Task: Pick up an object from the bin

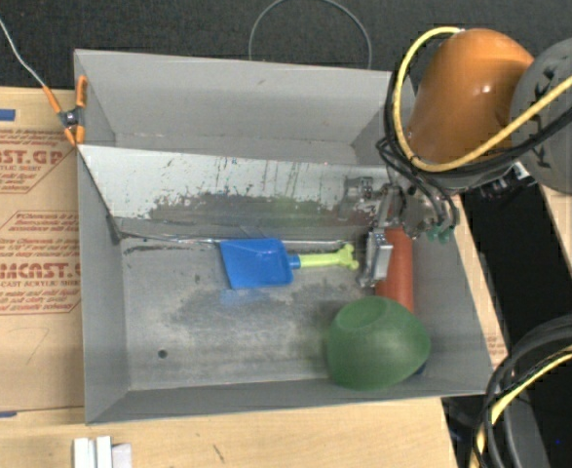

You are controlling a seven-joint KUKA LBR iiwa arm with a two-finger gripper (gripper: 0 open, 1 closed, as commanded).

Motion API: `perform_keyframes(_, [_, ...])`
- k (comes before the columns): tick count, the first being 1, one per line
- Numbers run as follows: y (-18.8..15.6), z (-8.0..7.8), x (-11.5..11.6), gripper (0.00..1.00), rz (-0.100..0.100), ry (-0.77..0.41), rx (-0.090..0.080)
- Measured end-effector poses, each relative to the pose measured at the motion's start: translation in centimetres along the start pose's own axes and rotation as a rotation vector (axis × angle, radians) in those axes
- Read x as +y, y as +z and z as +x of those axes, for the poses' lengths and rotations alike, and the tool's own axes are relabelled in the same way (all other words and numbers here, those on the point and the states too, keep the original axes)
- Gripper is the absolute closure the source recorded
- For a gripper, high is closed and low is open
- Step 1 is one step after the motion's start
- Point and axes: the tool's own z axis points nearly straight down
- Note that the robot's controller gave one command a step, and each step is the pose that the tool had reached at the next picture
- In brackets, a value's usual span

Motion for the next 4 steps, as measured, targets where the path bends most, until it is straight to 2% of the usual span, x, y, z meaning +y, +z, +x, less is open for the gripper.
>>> perform_keyframes(1, [-0.5, -0.1, 0.0, 0.0, 0.001, 0.0, -0.008])
perform_keyframes(2, [12.7, -1.9, 2.6, 0.0, 0.001, -0.014, -0.008])
perform_keyframes(3, [7.6, -2.0, 6.0, 0.0, -0.002, 0.027, -0.016])
perform_keyframes(4, [11.5, -2.1, 8.0, 0.0, -0.001, 0.071, -0.009])
